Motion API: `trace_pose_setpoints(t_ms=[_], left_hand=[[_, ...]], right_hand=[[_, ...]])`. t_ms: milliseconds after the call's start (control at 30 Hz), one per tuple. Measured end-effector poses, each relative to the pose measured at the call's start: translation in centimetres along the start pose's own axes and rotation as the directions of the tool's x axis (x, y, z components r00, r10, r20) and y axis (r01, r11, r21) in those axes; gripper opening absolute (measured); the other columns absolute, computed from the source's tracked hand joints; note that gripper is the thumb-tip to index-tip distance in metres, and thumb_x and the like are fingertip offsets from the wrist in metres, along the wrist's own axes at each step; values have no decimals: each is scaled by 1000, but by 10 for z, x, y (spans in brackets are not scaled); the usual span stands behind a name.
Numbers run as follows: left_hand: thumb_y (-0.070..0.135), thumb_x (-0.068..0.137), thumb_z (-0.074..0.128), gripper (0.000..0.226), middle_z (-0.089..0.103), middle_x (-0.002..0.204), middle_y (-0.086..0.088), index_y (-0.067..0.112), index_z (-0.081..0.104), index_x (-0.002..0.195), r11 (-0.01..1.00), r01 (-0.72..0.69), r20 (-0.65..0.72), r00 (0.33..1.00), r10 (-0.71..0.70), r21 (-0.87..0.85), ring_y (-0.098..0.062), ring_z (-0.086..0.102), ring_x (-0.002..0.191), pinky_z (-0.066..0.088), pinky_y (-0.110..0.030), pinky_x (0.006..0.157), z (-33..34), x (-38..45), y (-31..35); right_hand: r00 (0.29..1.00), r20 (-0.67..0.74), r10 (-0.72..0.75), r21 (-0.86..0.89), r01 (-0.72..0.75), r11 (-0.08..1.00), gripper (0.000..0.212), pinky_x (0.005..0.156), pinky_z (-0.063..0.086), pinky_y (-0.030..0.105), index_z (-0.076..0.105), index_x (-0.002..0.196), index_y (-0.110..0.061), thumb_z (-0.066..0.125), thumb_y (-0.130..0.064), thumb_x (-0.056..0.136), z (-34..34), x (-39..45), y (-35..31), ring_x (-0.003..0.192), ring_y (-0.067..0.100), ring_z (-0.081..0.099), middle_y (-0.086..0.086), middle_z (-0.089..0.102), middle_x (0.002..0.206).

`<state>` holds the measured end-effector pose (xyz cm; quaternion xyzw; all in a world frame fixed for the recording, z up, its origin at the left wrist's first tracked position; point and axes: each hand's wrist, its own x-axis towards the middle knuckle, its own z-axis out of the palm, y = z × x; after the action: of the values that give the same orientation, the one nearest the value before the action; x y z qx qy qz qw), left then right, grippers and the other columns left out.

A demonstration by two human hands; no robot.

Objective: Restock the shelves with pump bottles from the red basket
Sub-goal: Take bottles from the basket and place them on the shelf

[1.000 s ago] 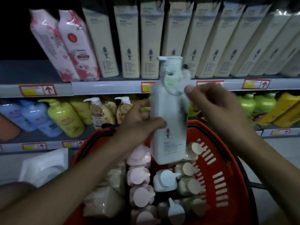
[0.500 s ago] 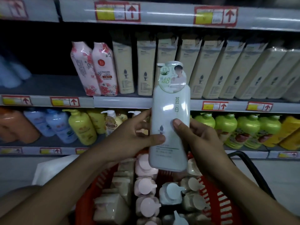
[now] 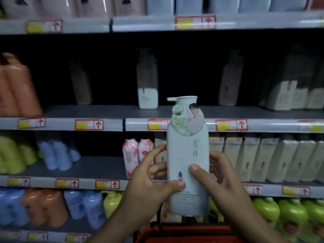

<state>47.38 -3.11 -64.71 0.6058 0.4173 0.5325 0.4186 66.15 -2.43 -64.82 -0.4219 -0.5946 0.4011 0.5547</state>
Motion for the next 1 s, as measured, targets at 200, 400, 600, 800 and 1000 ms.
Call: trace_pose_setpoints(t_ms=[200,400,600,800,1000], left_hand=[[3,71,86,79,76,107,8,46,51,128,998,-44,-54,997,46,44,-11,73,98,59,-25,73,-30,23,27],[-3,77,80,76,76,108,2,41,44,127,981,-173,-158,970,184,83,-8,73,96,60,-25,73,-56,79,58],[-10,74,79,78,67,108,6,33,37,124,957,-273,-416,862,289,100,-1,71,93,57,-16,71,-92,156,68],[-10,73,80,78,70,106,-4,31,37,125,975,-167,-429,877,216,149,-8,70,93,58,-24,72,-122,208,47],[-4,84,73,75,70,119,-8,24,40,145,973,-91,-295,943,152,212,-10,70,96,59,-23,74,-132,243,46]], right_hand=[[998,62,-25,-81,30,996,44,68,54,8,60,125,-32,75,-29,83,19,29,-31,110,5,64,-11,67,124],[942,88,-324,-240,336,911,46,85,53,11,56,133,-33,71,-22,91,53,99,-67,111,-13,54,-12,55,124],[830,232,-507,-318,558,767,56,100,44,19,51,142,-18,71,-13,90,101,207,-92,116,3,53,-3,51,128],[897,232,-377,-339,438,833,51,97,42,21,50,143,-18,65,-14,94,133,264,-72,113,11,50,6,51,130],[958,80,-277,-336,288,897,44,92,54,35,59,134,-16,68,-24,92,133,289,-59,109,21,63,6,62,126]])
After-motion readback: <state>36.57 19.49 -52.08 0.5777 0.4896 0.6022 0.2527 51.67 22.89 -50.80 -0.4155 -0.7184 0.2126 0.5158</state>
